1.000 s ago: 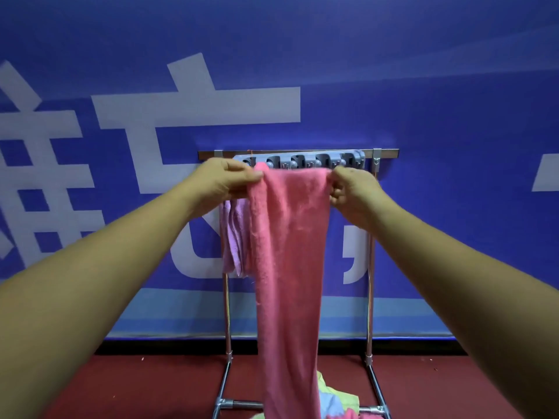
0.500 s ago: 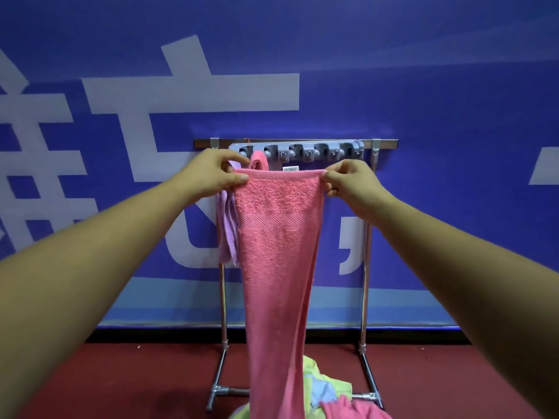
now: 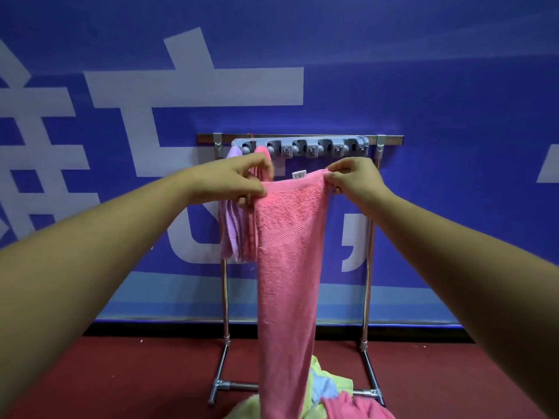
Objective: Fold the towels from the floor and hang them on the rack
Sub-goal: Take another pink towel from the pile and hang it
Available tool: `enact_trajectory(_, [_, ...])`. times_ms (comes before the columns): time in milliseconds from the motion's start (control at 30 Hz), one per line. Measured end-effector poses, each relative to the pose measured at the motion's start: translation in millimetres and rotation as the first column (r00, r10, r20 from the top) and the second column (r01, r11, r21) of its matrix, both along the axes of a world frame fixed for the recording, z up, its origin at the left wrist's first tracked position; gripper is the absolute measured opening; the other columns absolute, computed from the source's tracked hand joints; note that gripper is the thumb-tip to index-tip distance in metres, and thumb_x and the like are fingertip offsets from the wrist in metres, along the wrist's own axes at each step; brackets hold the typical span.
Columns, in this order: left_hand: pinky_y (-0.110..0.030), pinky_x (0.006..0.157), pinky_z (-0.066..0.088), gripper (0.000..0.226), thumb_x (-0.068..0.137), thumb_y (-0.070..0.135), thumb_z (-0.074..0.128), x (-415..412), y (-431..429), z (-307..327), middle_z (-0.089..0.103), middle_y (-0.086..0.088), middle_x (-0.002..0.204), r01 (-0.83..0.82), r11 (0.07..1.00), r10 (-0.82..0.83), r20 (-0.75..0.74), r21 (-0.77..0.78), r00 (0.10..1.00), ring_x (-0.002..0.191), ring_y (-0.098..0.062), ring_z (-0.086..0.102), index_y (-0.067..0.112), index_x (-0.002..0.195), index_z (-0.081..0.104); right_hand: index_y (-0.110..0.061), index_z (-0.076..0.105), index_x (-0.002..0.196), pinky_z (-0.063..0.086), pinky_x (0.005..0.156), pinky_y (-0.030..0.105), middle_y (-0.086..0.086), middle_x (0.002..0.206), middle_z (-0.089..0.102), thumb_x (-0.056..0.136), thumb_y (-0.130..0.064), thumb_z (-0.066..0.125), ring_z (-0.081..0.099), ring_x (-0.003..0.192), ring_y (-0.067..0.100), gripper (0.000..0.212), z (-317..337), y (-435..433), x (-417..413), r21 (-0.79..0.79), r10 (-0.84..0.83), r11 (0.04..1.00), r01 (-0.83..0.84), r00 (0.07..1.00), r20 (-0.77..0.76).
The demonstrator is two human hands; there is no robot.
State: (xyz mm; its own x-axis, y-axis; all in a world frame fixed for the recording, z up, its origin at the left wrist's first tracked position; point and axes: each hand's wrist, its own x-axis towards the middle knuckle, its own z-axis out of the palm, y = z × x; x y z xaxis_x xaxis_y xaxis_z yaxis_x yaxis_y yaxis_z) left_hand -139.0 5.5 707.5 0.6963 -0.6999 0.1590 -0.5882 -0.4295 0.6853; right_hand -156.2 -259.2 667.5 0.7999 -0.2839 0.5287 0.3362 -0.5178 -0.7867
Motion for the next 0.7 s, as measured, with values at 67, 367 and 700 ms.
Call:
enact_trajectory(67, [-0.021,0.065,0.047,0.016,0.094,0.003,0.06,-6.8,-3.5,1.9,0.055,-0.002,0.083,0.095,0.995,-0.096,-0.047,-0.029,0.994,0.069,-0.009,0.052,0.013,0.106,0.063,-0.002,0.072,0.096,0.055,0.062,0.023,0.004,0.07,0.065,0.092,-0.004,0.067,0.059,0.059,0.006,0.007,-0.2,0.4,0.3,0.0,-0.004,1.0,0.004,1.0,-0.008])
enact_trajectory(367, [-0.011,0.084,0.045,0.016,0.093,0.014,0.066,-20.7,-16.4,6.6,0.072,0.016,0.091,0.087,0.965,-0.163,0.308,0.246,0.937,0.091,0.006,0.064,0.025,0.104,0.07,-0.01,0.073,0.093,0.054,0.061,0.019,-0.003,0.075,0.068,0.09,-0.01,0.071,0.061,0.061,-0.001,0.004,-1.1,4.3,-3.0,-0.008,0.023,1.0,-0.023,0.999,-0.023])
enact_trajectory(700, [-0.004,0.074,0.044,0.017,0.088,0.032,0.072,-30.4,-32.4,2.7,0.073,0.008,0.09,-0.015,0.985,-0.051,0.369,0.172,0.928,0.086,0.005,0.062,0.02,0.099,0.077,-0.001,0.075,0.099,0.054,0.068,0.026,0.02,0.098,0.073,0.086,-0.007,0.073,0.062,0.08,0.018,0.014,-3.7,22.4,-13.6,0.139,0.293,0.951,-0.275,0.947,-0.132])
